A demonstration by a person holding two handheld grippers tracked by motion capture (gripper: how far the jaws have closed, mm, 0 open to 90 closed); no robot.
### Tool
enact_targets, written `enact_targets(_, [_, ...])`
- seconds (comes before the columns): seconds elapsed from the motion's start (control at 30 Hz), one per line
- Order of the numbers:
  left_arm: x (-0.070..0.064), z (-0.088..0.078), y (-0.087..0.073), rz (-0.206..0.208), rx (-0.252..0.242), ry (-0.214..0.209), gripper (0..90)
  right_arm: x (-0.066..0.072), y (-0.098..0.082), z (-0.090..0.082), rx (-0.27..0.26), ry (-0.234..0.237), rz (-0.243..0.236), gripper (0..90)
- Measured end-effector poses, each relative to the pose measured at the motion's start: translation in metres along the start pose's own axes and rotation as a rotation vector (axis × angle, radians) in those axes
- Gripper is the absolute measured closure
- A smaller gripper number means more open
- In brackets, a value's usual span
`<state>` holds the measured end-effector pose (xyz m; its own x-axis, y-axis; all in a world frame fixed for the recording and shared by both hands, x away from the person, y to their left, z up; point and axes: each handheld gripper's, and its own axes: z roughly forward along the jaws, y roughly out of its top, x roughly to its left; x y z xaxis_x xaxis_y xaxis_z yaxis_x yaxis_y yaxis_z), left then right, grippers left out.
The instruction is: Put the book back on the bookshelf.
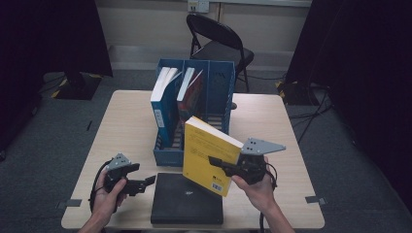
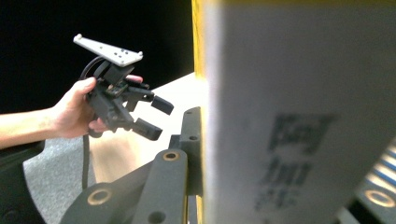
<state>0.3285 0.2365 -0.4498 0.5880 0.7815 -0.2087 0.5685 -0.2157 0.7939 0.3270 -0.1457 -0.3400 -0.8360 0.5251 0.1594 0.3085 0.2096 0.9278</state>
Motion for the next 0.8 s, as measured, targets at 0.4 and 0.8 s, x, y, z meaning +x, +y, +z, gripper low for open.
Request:
enact_targets(0.4, [-0.001, 0.001, -0.001, 0.007, 0.006, 0.004, 15.8, -0.011, 0.013, 0.004, -0.048, -0.085, 0.032, 75.8])
enact_targets(0.8, [-0.002, 0.003, -0.002, 0.003, 0.024, -0.002, 16.0, -0.023, 0.035, 0.014, -0.060, -0.153, 0.035, 75.9])
